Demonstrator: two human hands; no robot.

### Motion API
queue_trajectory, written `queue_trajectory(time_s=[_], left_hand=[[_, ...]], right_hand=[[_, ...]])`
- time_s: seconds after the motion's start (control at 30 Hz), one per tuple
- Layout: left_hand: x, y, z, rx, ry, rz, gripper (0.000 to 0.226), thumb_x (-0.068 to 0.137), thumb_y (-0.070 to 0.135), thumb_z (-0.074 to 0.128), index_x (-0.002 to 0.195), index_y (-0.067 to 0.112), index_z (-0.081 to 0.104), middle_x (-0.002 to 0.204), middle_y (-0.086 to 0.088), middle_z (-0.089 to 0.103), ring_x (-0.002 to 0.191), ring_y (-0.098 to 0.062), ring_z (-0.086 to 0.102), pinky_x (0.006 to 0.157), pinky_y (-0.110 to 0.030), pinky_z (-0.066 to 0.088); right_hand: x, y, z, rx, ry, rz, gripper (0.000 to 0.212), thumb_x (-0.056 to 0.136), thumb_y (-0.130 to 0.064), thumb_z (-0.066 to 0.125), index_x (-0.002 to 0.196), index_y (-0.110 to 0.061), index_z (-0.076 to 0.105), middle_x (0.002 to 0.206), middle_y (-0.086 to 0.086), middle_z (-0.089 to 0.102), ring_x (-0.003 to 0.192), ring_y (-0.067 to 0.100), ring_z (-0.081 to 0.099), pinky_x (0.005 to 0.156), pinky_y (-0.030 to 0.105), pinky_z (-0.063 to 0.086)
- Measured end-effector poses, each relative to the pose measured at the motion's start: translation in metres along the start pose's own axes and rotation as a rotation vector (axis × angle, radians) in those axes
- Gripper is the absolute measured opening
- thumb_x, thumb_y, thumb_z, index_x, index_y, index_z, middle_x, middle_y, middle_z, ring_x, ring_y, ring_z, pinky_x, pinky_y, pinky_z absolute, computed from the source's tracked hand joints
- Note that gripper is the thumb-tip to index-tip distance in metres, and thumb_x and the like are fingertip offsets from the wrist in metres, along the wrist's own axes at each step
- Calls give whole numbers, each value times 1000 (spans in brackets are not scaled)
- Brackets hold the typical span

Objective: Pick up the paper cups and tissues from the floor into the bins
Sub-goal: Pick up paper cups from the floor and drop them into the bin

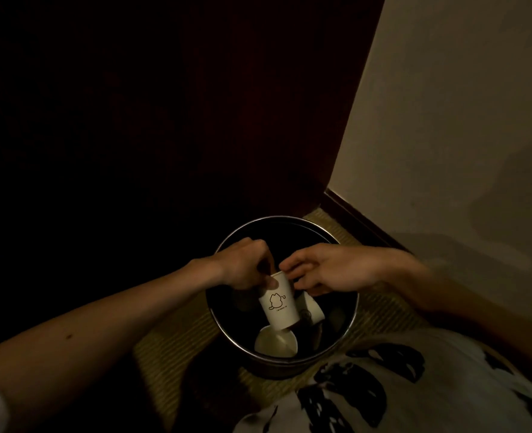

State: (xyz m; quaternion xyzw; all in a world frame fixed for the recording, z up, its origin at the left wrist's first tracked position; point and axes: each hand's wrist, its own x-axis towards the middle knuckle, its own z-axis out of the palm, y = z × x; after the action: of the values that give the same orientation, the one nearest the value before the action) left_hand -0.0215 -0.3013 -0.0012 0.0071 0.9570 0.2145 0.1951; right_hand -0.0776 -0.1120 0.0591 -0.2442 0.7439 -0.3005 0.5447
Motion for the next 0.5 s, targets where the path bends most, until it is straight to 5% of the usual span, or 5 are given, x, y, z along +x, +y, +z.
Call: queue_trajectory(time_s=[0.1,0.2,0.37,0.5], left_hand=[[7,-5,14,24,-39,-22,30,87,40,70,110,20,67,108,2,63,101,-14,61,84,-32,54],[10,-10,19,13,-76,-28,27,88,36,70,110,20,68,108,2,65,98,-12,62,77,-27,51],[8,5,-13,83,2,53,18,92,39,64,102,25,70,99,7,68,95,-11,63,78,-30,52],[3,41,-61,9,237,164,29,88,50,64,73,26,63,61,11,60,57,0,56,52,-25,40]], right_hand=[[7,13,6,35,-20,55,38,97,-7,52,131,-25,49,134,3,56,117,13,57,97,24,50],[12,25,9,94,59,91,39,96,-8,54,133,-18,49,133,12,57,122,22,56,104,35,47],[5,33,10,278,395,-56,11,92,-11,62,103,-14,62,91,9,69,76,16,70,73,27,59],[-29,40,9,29,521,-96,12,86,-23,72,81,-15,65,61,-2,57,53,10,51,54,28,42]])
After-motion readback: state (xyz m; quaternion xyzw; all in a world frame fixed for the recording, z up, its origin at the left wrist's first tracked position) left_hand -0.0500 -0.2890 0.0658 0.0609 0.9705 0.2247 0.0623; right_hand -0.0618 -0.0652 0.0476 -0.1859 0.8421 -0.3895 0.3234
